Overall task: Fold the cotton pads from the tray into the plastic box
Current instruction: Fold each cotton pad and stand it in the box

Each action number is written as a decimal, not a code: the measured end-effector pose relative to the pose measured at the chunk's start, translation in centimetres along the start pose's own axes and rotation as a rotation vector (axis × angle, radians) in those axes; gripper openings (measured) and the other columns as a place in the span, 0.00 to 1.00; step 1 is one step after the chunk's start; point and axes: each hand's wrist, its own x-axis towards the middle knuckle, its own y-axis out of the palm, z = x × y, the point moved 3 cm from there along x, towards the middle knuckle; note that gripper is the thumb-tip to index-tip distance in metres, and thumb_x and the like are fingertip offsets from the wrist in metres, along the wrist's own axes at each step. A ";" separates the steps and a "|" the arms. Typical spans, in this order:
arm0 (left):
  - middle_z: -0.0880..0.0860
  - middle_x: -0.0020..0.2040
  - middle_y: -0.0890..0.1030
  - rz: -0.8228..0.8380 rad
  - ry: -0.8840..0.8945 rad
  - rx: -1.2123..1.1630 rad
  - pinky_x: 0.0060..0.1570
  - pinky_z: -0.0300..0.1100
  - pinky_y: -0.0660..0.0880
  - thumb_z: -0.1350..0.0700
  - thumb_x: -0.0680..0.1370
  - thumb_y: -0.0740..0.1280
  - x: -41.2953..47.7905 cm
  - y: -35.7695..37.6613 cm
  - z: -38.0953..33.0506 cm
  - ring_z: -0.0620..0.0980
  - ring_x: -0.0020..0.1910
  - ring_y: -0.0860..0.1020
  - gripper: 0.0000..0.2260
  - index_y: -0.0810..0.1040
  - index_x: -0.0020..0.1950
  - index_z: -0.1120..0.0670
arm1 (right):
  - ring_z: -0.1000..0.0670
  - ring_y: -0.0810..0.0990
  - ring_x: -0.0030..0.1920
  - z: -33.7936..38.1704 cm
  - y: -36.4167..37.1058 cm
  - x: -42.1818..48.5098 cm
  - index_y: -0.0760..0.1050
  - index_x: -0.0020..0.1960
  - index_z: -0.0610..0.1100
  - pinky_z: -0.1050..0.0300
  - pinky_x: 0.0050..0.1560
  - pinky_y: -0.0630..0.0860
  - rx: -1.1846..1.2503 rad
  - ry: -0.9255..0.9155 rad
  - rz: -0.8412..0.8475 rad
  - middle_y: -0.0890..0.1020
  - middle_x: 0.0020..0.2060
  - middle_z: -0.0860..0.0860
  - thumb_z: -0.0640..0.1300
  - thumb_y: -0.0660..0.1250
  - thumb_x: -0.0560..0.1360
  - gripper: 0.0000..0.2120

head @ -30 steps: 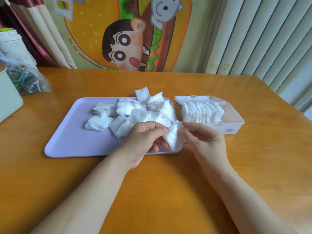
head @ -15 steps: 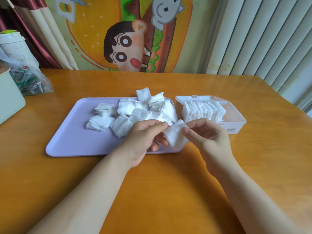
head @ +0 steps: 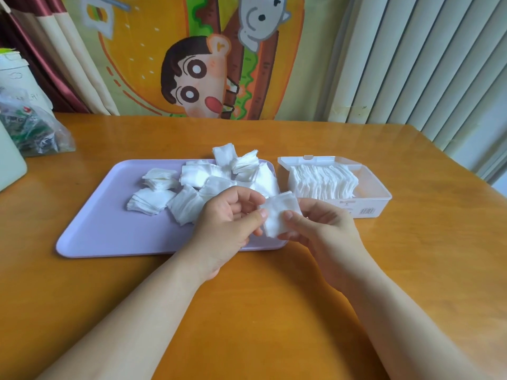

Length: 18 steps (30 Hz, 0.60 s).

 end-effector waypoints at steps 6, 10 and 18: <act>0.52 0.44 0.84 0.046 0.035 0.034 0.33 0.32 0.73 0.63 0.77 0.76 -0.4 0.3 -0.1 0.49 0.41 0.81 0.06 0.84 0.52 0.56 | 0.39 0.88 0.50 0.4 0.4 -0.3 0.80 0.63 0.35 0.48 0.49 0.86 0.089 0.084 0.070 0.87 0.53 0.36 0.32 0.70 0.79 0.13; 0.53 0.42 0.83 0.043 0.043 0.036 0.35 0.35 0.73 0.60 0.77 0.77 -0.4 0.2 0.0 0.52 0.41 0.80 0.05 0.85 0.49 0.52 | 0.38 0.87 0.53 0.6 0.5 -0.4 0.79 0.69 0.45 0.41 0.54 0.85 0.085 0.060 0.149 0.85 0.56 0.36 0.30 0.68 0.80 0.20; 0.66 0.40 0.78 0.034 0.061 0.056 0.39 0.47 0.71 0.54 0.72 0.78 -0.7 0.2 -0.3 0.55 0.37 0.73 0.06 0.83 0.45 0.51 | 0.40 0.83 0.54 0.1 0.3 -0.3 0.81 0.64 0.39 0.37 0.55 0.85 0.078 0.107 0.136 0.84 0.52 0.38 0.35 0.71 0.80 0.13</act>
